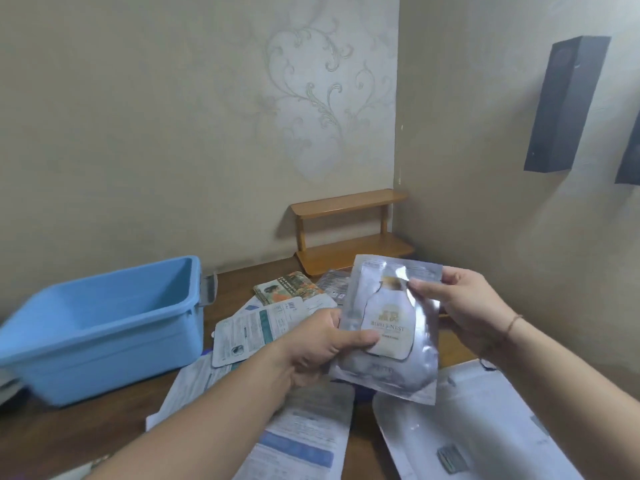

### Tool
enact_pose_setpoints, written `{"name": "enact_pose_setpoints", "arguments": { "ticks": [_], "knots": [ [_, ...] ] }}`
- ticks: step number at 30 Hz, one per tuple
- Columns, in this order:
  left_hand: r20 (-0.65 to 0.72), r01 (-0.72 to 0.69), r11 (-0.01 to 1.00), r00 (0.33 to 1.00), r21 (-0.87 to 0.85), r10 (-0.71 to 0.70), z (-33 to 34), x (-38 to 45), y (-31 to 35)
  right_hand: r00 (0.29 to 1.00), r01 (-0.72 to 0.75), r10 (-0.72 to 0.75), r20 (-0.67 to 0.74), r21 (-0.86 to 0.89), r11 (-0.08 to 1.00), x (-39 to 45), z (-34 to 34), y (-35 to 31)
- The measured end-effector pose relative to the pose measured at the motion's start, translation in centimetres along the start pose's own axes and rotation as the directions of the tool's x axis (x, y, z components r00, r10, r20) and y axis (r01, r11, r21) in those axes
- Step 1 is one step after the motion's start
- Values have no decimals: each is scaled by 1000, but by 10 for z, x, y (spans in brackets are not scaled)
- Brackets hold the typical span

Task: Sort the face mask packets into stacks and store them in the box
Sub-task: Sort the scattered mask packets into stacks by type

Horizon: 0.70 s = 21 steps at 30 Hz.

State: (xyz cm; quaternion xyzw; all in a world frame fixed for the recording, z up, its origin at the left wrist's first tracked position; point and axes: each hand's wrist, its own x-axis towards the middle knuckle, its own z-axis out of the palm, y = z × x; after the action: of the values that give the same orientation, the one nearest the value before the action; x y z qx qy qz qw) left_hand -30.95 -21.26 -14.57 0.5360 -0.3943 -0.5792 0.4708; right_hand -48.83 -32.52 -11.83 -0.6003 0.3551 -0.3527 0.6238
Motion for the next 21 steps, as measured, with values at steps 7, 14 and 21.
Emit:
{"name": "enact_pose_setpoints", "arguments": {
  "ticks": [7, 14, 21],
  "knots": [
    [-304, -177, 984, 936, 26, 176, -54, -108, -4, 986, 2, 9, 165, -67, 998, -5, 106, -15],
    [-593, -37, 938, 766, 345, 249, -120, -317, -34, 845, 133, -26, 533, -163, 978, -68, 277, -18],
    [-874, 21, 961, 421, 277, 242, -146, -483, -92, 659, 369, -50, 751, -264, 891, -151, 453, 5]
  ]
}}
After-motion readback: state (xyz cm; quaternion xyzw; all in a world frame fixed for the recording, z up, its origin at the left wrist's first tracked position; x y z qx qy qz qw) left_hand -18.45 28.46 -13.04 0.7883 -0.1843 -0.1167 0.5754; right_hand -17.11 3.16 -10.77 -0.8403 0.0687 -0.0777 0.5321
